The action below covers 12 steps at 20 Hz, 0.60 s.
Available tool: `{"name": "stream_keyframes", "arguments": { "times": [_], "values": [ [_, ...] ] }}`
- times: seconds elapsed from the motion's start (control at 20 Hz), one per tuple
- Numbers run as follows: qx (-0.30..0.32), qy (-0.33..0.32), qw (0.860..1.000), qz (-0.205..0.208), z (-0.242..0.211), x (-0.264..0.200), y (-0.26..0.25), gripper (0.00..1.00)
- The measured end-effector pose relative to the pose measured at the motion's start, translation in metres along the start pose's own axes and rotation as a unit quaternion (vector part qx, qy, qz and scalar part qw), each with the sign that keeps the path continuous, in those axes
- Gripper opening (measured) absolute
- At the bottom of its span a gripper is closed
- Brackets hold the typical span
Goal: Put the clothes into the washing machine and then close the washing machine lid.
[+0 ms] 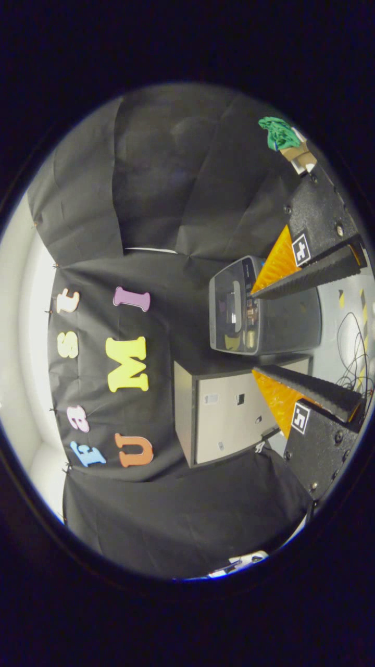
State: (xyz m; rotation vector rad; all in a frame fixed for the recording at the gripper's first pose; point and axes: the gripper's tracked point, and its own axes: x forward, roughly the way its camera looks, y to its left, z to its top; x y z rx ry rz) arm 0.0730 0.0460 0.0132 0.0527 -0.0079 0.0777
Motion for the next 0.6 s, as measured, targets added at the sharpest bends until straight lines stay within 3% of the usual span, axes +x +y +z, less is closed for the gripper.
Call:
{"name": "stream_keyframes", "arguments": {
  "times": [0.6],
  "values": [
    [-0.028,-0.027,0.999,-0.011,0.011,-0.020,-0.012,0.81]
  ]
}}
